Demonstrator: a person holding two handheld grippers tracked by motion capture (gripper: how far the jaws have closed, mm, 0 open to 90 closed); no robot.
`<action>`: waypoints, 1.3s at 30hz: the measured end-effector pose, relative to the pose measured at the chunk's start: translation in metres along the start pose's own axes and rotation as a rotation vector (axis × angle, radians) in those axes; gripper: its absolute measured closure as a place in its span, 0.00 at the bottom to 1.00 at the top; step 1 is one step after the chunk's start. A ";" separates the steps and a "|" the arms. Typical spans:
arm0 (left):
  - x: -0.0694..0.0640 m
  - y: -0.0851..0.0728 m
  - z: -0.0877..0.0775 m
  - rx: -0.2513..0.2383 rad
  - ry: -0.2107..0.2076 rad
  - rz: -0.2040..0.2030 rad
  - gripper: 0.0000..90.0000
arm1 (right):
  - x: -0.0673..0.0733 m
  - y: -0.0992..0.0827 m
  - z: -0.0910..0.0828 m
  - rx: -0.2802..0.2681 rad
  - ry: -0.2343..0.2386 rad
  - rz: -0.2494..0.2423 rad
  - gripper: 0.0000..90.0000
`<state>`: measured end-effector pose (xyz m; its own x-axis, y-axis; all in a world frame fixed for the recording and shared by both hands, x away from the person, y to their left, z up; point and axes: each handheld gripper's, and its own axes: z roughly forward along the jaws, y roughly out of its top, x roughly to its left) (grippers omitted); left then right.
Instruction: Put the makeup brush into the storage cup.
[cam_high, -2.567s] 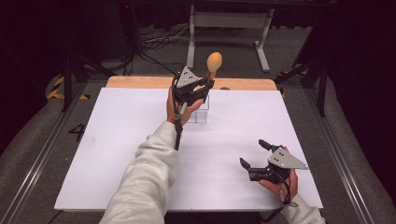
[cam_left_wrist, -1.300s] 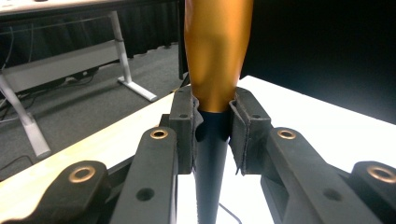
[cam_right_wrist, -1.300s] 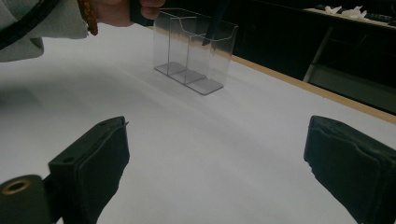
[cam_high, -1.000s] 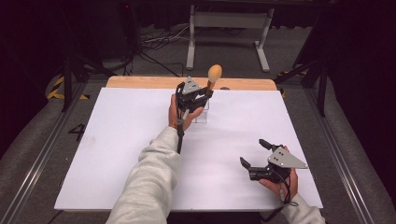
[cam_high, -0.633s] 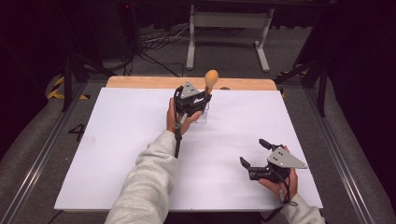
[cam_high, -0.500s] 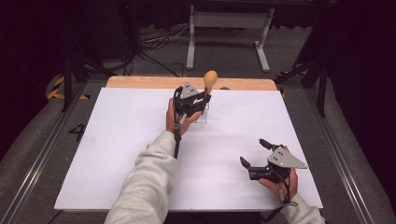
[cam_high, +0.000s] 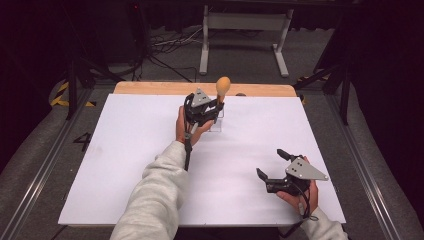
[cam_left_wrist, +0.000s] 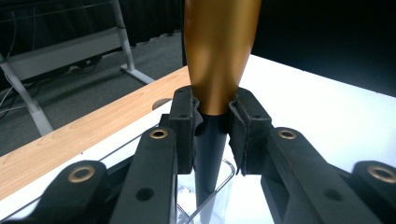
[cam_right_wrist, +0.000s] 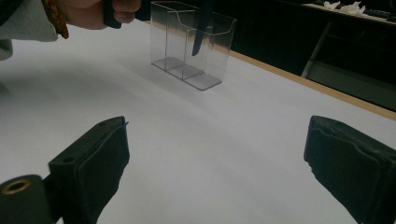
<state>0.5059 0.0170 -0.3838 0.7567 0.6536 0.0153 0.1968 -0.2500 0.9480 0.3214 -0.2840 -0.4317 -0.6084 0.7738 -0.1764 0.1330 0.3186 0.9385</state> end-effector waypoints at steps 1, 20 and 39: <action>0.000 0.000 0.000 -0.001 0.000 0.001 0.81 | 0.000 0.000 0.000 0.001 0.001 -0.002 0.08; 0.000 0.002 -0.008 0.017 0.015 0.058 0.65 | 0.004 0.000 0.002 0.025 0.021 -0.019 0.08; 0.004 0.005 -0.045 0.048 0.061 0.166 0.09 | 0.004 0.000 0.000 0.030 0.018 -0.031 0.08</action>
<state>0.4814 0.0505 -0.3645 0.7423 0.6424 0.1905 0.1033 -0.3907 0.9147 0.3190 -0.2803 -0.4321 -0.6263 0.7535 -0.2002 0.1367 0.3590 0.9233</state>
